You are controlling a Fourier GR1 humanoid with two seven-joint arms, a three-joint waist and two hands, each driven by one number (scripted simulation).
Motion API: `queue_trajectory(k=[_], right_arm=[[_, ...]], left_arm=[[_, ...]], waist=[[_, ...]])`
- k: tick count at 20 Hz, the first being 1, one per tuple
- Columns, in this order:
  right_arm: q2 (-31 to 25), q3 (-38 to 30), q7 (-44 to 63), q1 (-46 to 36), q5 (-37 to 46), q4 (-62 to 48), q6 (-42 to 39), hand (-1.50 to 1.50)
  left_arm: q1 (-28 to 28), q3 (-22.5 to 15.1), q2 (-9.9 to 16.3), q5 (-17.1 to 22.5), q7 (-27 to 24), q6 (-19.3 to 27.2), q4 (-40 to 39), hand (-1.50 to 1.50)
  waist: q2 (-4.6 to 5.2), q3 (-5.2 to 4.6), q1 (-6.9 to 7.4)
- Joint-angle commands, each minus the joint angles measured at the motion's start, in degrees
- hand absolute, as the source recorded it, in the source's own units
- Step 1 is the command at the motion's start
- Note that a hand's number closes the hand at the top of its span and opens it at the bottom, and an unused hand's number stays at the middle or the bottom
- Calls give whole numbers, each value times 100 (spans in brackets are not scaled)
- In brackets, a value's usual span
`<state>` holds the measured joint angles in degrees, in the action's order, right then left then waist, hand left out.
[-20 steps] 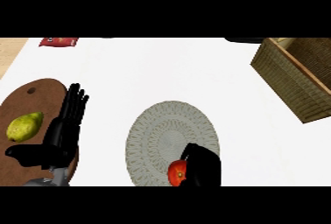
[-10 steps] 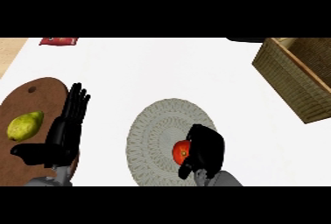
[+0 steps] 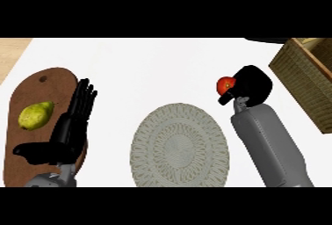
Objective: Pick the tomato from the placemat and place it in the basket
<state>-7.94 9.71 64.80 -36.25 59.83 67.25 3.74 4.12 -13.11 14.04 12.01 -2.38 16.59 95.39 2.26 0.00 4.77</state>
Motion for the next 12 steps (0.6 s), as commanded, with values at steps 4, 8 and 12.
queue_trajectory(k=[4,8,12], right_arm=[[-274,-1098,586,-1784,594,-937,1113,150],[-359,-1304,549,-2636,1138,-1337,1492,150],[-195,-1458,774,-3453,1655,-1842,1653,150]], left_arm=[[207,-150,-75,-105,108,3,-68,0],[248,-14,-53,-12,27,-64,-112,0],[189,-126,-121,-113,121,14,-183,0]], waist=[[-1,6,184],[-15,-11,226],[-69,-14,134]])
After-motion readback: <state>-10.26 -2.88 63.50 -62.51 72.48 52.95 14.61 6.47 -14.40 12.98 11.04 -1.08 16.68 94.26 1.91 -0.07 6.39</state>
